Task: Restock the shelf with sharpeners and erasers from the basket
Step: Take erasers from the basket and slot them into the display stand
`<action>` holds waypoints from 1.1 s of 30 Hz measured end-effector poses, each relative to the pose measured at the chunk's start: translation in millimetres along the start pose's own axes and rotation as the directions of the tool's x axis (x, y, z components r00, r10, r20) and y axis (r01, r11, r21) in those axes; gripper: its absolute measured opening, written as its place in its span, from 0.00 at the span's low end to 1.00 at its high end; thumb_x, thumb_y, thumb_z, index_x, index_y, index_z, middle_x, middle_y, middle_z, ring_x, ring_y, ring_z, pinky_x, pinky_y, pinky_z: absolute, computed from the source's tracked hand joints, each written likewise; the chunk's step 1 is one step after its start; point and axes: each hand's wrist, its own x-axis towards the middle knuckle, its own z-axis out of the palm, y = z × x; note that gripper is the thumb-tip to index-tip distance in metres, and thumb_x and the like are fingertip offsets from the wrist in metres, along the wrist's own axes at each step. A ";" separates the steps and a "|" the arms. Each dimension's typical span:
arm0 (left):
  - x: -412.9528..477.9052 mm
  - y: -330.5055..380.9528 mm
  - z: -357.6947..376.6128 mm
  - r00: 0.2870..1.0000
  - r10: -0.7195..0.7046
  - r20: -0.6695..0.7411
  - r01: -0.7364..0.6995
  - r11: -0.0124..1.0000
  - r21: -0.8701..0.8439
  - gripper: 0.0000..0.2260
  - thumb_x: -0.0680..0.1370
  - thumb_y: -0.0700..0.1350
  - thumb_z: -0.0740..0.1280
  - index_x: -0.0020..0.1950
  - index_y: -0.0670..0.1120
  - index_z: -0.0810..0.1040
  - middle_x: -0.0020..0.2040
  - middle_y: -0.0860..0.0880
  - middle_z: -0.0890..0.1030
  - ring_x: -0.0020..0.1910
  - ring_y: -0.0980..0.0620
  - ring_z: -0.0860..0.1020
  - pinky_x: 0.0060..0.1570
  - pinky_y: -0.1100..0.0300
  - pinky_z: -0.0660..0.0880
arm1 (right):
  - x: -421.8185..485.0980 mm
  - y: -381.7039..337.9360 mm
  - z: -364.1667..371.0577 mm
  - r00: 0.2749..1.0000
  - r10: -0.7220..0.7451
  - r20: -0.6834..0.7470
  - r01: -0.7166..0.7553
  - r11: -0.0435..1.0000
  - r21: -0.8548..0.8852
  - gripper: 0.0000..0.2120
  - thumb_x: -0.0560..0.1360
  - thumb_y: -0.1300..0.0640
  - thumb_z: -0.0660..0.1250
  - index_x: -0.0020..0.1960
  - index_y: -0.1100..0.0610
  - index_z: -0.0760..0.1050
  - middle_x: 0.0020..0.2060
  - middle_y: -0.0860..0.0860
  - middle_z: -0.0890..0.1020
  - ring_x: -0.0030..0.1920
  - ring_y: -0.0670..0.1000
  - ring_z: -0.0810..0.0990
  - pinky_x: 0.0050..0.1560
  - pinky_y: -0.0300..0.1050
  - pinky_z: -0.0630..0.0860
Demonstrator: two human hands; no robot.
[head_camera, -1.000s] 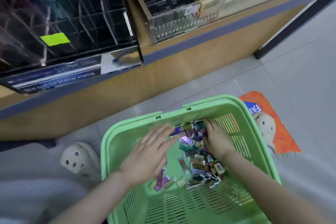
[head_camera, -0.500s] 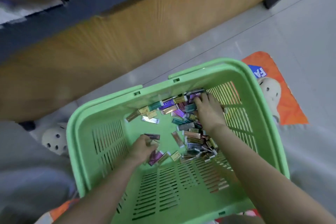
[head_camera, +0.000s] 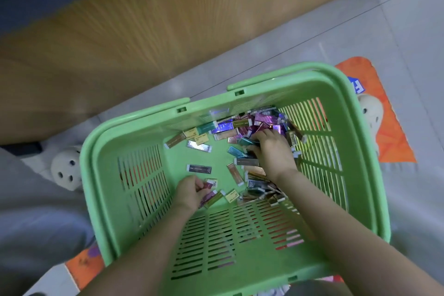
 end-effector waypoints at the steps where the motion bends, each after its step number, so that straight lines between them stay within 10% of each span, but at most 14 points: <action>1: -1.3 0.2 -0.7 1.000 0.006 0.003 -0.006 1.000 0.028 0.08 0.75 0.40 0.69 0.40 0.46 0.71 0.42 0.48 0.79 0.45 0.49 0.79 0.53 0.52 0.77 | -1.3 -3.8 -3.0 0.999 0.037 -0.007 -0.035 0.988 0.147 0.12 0.79 0.56 0.62 0.60 0.58 0.73 0.55 0.54 0.78 0.55 0.54 0.74 0.55 0.46 0.71; 6: -18.2 32.7 -9.9 0.991 0.008 -0.131 -0.051 0.942 -0.330 0.04 0.82 0.39 0.56 0.54 0.39 0.65 0.44 0.44 0.80 0.44 0.49 0.80 0.49 0.57 0.78 | -17.7 -31.7 -17.0 0.996 0.075 0.046 -0.087 0.792 0.604 0.09 0.78 0.56 0.65 0.55 0.60 0.73 0.45 0.50 0.78 0.40 0.47 0.78 0.38 0.31 0.73; 13: -67.6 71.7 -45.4 0.998 0.047 0.035 0.016 0.364 -0.931 0.09 0.84 0.40 0.51 0.61 0.40 0.66 0.45 0.39 0.80 0.44 0.48 0.81 0.52 0.55 0.77 | -39.9 -73.8 -4.7 0.995 0.091 0.040 -0.095 0.758 0.645 0.11 0.76 0.54 0.67 0.55 0.59 0.74 0.44 0.47 0.79 0.43 0.45 0.77 0.45 0.32 0.72; 17: -78.9 67.8 -52.2 0.999 0.040 0.005 -0.016 0.499 -0.867 0.10 0.83 0.46 0.56 0.59 0.41 0.69 0.49 0.41 0.77 0.46 0.46 0.76 0.58 0.48 0.73 | -57.7 -92.4 -8.5 0.984 -0.179 -0.010 0.156 0.829 0.536 0.15 0.78 0.58 0.64 0.64 0.57 0.74 0.54 0.53 0.78 0.47 0.51 0.80 0.55 0.45 0.76; 20: -82.7 64.5 -57.3 0.997 0.023 -0.078 -0.075 0.637 -0.767 0.06 0.83 0.44 0.57 0.58 0.45 0.70 0.51 0.42 0.78 0.46 0.52 0.78 0.50 0.60 0.72 | -67.8 -90.4 -9.5 0.928 -0.371 -0.009 0.327 0.805 0.495 0.17 0.79 0.59 0.63 0.68 0.55 0.72 0.57 0.51 0.77 0.52 0.48 0.78 0.60 0.42 0.73; 23: -87.4 61.9 -64.9 0.997 0.054 -0.062 -0.082 0.648 -0.757 0.09 0.83 0.43 0.55 0.61 0.42 0.67 0.46 0.45 0.79 0.35 0.57 0.80 0.33 0.70 0.75 | -57.2 -60.2 -8.4 0.968 -0.247 -0.035 0.238 0.873 0.426 0.16 0.79 0.56 0.62 0.66 0.55 0.72 0.57 0.50 0.75 0.52 0.46 0.76 0.60 0.44 0.73; 27: -91.1 59.7 -69.9 0.993 0.111 -0.031 -0.098 0.671 -0.735 0.11 0.83 0.44 0.55 0.63 0.41 0.67 0.46 0.47 0.80 0.35 0.52 0.80 0.44 0.60 0.78 | -39.5 -5.2 -1.8 0.987 -0.067 0.147 0.050 0.992 0.117 0.26 0.77 0.50 0.64 0.72 0.57 0.63 0.66 0.52 0.71 0.66 0.51 0.70 0.69 0.44 0.65; 33: -93.5 61.7 -71.9 0.993 0.116 0.035 -0.049 0.649 -0.759 0.10 0.83 0.43 0.55 0.64 0.44 0.67 0.46 0.49 0.80 0.31 0.57 0.80 0.41 0.61 0.78 | -33.1 17.4 9.1 0.945 -0.077 0.317 0.154 0.962 -0.226 0.33 0.75 0.44 0.65 0.75 0.54 0.57 0.71 0.50 0.65 0.71 0.51 0.62 0.72 0.45 0.56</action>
